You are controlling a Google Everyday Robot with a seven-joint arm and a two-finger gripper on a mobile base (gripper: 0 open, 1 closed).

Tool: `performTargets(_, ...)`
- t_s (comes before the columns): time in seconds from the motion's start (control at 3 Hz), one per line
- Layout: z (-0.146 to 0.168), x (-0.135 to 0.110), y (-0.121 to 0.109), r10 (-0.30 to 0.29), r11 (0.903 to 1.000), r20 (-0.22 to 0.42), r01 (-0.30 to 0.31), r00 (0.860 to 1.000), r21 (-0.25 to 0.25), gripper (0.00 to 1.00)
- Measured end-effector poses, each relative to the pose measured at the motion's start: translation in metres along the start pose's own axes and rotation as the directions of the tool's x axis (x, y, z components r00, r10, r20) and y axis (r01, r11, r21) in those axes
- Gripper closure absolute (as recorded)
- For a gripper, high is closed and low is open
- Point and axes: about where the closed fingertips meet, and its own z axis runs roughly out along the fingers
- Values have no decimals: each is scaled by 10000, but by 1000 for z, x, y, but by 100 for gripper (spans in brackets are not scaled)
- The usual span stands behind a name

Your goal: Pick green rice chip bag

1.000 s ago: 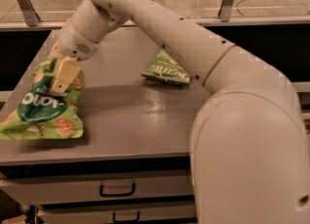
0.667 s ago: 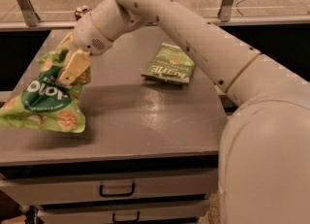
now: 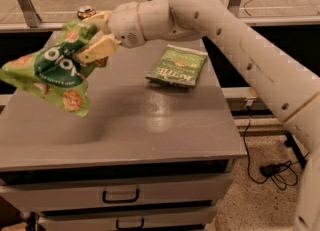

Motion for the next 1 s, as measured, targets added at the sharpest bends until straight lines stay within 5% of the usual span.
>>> performTargets(0.33,-40,-20,-30,-562,9867,1132,379,9920,1582,100)
performTargets(0.67,-55,-33,-60,-1246,9653,1586,826,9795,2479,100)
performTargets(1.0,-54,-33,-60,-1246,9653,1587,827,9794,2476,100)
